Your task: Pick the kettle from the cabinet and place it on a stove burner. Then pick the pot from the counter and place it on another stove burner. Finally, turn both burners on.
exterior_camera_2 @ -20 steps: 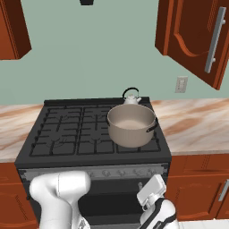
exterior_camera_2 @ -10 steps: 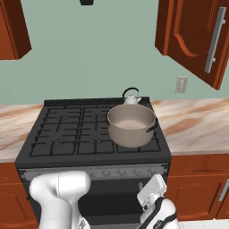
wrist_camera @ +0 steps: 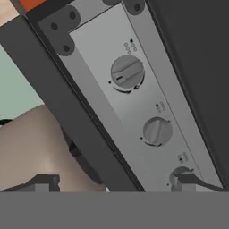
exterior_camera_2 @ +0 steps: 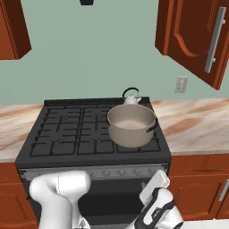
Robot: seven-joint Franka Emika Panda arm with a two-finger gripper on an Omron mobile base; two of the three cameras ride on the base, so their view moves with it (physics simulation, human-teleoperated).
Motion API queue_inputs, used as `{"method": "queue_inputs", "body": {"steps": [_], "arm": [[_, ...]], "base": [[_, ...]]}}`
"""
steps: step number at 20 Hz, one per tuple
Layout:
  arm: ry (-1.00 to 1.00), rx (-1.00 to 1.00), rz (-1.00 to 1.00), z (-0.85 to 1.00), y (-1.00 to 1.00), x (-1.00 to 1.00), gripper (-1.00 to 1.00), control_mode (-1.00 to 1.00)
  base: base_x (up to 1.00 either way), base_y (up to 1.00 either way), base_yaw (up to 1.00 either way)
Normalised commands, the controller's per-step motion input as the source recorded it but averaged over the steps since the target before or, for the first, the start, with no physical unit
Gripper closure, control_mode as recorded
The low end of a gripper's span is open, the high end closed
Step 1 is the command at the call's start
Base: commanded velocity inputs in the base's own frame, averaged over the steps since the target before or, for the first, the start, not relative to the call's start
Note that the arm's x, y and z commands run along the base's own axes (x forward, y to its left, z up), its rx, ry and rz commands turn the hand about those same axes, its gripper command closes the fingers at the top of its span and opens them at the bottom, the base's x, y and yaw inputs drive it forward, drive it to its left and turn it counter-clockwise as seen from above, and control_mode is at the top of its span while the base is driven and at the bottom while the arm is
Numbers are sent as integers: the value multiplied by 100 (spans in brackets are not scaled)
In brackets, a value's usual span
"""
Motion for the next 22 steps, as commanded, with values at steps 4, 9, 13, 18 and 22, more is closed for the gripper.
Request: {"method": "queue_inputs", "body": {"steps": [4, 9, 13, 18, 22], "arm": [[10, 6, -1, -1, -1, 2, -100, -100], [4, 19, 0, 0, 0, -1, -100, -100], [6, 23, 0, 0, 0, -7, -100, -100], [9, 20, 0, 1, -1, 0, -100, -100], [12, 19, 0, 3, 0, 0, -100, -100]], "base": [[0, 0, 0], [0, 0, 0], [0, 0, 0], [0, 0, 0], [0, 0, 0]]}}
